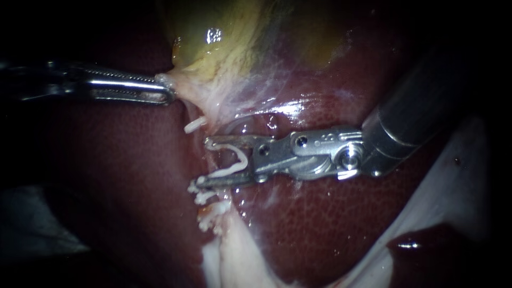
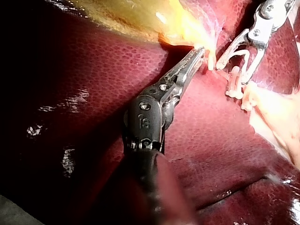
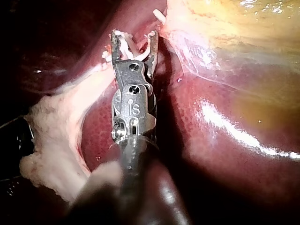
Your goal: Clipping third clip right tube
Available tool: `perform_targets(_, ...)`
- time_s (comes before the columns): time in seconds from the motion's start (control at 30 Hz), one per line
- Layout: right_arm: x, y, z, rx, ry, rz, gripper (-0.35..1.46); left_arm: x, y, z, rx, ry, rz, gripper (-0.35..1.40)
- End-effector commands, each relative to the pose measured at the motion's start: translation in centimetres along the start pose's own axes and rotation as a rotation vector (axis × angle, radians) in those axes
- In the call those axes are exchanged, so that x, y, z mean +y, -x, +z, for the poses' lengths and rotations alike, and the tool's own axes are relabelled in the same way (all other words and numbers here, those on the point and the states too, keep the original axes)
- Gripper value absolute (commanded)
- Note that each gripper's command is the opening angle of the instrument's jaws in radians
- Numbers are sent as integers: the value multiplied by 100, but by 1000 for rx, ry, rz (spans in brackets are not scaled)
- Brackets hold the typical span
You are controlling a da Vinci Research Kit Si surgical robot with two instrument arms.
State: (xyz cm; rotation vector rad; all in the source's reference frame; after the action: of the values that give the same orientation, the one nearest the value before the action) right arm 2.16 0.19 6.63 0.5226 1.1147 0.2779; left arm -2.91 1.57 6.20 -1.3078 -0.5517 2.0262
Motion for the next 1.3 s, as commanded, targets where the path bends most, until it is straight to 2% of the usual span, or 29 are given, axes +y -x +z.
perform_targets(0.03,0,-1,-2,1,-1,0,48,0,0,0,0,0,0,-35)
perform_targets(0.33,-12,-6,-39,20,-27,9,49,-1,0,-2,0,2,0,-35)
perform_targets(0.6,-11,-15,-81,69,-69,71,50,0,0,-3,-1,2,0,-35)
perform_targets(0.7,-6,-11,-86,89,-94,105,50,0,0,-3,0,2,0,-35)
perform_targets(0.93,18,9,-79,128,-148,165,50,1,0,-3,0,1,0,-35)
perform_targets(1.1,34,19,-70,160,-179,203,50,1,0,-3,0,1,0,-35)
perform_targets(1.3,43,24,-45,176,-205,215,50,2,0,-3,0,1,0,-35)
